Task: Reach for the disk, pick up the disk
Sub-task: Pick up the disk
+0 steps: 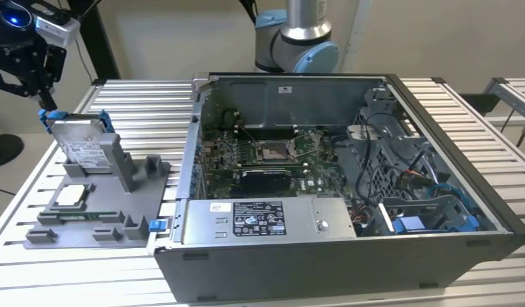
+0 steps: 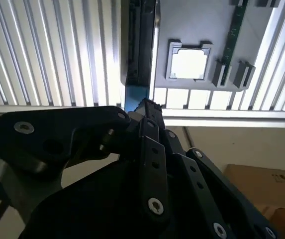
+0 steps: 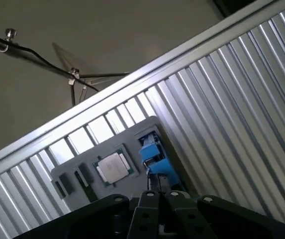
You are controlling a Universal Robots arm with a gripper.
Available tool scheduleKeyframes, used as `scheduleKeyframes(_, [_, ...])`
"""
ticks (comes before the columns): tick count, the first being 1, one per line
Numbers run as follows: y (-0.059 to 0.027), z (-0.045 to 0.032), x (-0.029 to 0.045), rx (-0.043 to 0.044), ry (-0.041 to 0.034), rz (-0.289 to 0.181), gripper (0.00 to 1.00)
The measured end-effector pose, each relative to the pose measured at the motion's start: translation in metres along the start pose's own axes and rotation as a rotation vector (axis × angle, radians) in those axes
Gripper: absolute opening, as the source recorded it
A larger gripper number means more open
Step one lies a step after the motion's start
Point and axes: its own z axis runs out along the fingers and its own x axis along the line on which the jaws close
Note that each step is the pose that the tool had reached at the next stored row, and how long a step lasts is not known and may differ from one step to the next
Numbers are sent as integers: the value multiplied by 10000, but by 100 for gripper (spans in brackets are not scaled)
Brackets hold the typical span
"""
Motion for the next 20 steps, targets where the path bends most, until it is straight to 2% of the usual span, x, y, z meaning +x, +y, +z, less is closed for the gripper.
scheduleKeyframes(5, [0,9,0,131,-52,-923,0])
scheduleKeyframes(11, [-1,18,0,328,-134,-2007,0])
scheduleKeyframes(14, [-1,24,0,395,-162,-2560,0])
scheduleKeyframes(18, [0,29,0,401,-163,-3268,0])
scheduleKeyframes(20, [0,30,0,399,-163,-3447,0])
